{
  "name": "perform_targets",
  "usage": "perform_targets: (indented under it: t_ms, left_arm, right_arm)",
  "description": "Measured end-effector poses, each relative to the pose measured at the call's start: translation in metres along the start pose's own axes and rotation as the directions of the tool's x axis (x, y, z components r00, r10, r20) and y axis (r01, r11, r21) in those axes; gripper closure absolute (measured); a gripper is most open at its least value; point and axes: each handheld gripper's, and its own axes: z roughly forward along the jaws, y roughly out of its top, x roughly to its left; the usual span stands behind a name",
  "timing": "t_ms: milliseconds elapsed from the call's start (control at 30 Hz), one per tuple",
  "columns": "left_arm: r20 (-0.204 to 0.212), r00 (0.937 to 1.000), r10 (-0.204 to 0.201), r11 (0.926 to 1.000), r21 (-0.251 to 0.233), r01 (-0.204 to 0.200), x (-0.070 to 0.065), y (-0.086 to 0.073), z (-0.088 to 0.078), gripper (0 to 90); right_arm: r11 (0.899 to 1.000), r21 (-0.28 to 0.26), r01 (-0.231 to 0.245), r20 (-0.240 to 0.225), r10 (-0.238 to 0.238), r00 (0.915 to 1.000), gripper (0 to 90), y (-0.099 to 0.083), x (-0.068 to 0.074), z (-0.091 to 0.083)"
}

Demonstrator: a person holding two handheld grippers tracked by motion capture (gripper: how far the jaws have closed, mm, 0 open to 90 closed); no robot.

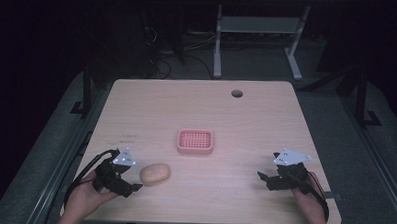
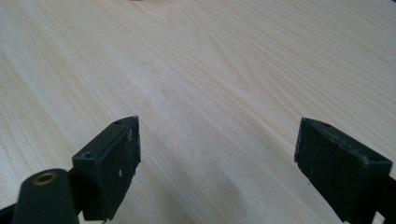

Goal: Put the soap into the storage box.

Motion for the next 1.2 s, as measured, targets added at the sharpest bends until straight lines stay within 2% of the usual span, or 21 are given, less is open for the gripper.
perform_targets:
  t_ms: [433, 700, 1200]
  left_arm:
    - [0.037, 0.9982, 0.046, 0.9978, 0.046, -0.048, 0.005, 0.024, 0.019, 20.4]
    - [0.059, 0.997, 0.049, 0.9957, 0.076, -0.054, 0.006, 0.033, 0.028, 20.7]
    - [0.094, 0.9948, 0.037, 0.9944, 0.095, -0.046, 0.007, 0.043, 0.04, 21.4]
  right_arm:
    - [1.0, 0.0, 0.003, 0.005, -0.003, 1.0, 13.8, 0.0, 0.0, -0.001]
    - [1.0, -0.002, 0.007, 0.004, -0.007, 1.0, 13.8, 0.0, 0.001, -0.002]
    - [1.0, -0.003, 0.002, 0.005, -0.002, 1.0, 13.8, 0.0, 0.001, -0.003]
